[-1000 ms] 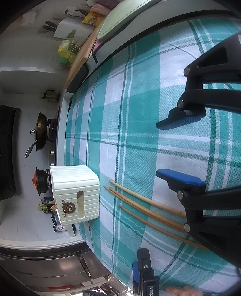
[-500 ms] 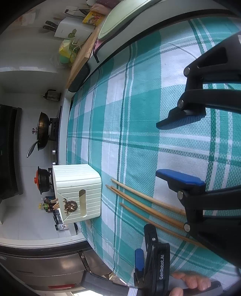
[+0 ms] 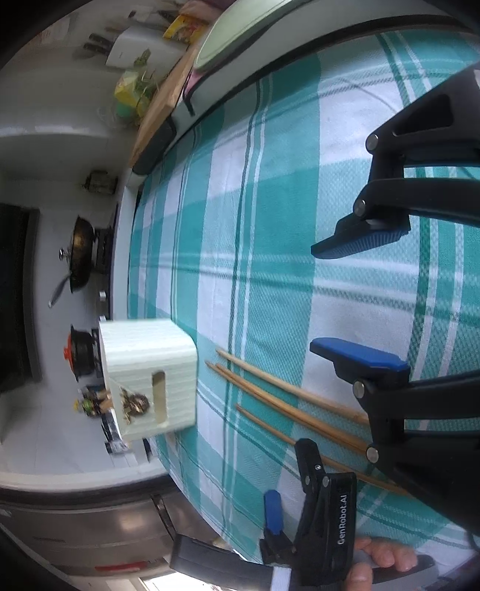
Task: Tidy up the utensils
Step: 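Withdraw both open tools back over the remaining chopsticks, then grasp a wooden chopstick with the right tool while the left tool grasps another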
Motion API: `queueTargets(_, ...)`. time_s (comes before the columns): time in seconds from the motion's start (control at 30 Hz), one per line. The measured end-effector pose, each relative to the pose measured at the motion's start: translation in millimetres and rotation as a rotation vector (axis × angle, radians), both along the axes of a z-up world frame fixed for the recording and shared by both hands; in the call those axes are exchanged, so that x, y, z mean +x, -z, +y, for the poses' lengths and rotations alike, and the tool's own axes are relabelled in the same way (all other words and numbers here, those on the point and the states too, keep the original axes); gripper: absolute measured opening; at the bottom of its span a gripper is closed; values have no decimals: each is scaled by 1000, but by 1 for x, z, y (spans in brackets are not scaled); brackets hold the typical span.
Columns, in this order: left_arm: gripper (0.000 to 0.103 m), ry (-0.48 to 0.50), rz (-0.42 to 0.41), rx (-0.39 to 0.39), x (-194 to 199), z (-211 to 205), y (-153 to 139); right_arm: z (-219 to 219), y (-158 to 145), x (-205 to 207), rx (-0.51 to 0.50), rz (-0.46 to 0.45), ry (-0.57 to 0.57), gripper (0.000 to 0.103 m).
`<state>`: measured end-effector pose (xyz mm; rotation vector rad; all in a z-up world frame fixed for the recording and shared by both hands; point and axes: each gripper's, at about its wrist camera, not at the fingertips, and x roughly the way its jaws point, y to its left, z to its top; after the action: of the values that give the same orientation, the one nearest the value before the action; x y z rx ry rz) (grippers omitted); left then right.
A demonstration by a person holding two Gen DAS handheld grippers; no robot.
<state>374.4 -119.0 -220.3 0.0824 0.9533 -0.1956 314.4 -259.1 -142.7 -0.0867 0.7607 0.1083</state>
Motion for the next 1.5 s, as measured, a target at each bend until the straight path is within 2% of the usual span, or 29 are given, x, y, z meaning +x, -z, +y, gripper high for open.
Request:
queueTargets(0.23,100,-1,23,-17,-6,12,-2,23,0,9,98,81,-106,45)
queueTargets(0.33,100,7,31,-5,-10,12,-2,35,3,15,106,118,-132,44)
queueTargets(0.5,100,48,35,14,-24,6,-5,46,12,18,87,164,-158,32)
queueTargets(0.57,100,62,31,48,-28,1,-5,49,15,18,63,178,-171,19)
queueTargets(0.7,100,87,12,97,-37,-4,-4,54,16,14,11,183,-172,8)
queueTargets(0.93,94,88,25,93,-42,18,-8,26,14,9,48,203,-67,8)
queueTargets(1.17,94,97,49,86,-43,37,-6,20,12,3,21,221,-65,8)
queueTargets(1.27,93,143,53,100,-43,34,-7,20,11,4,9,241,-91,12)
queueTargets(1.33,93,189,40,129,-42,27,-9,21,10,5,-9,251,-105,24)
queueTargets(1.37,91,205,34,138,-40,23,-9,22,10,7,-23,255,-113,25)
queueTargets(1.43,80,236,25,148,-36,13,-10,26,10,11,-49,261,-128,25)
queueTargets(1.5,52,245,35,121,-34,10,-11,30,11,15,-72,258,-145,24)
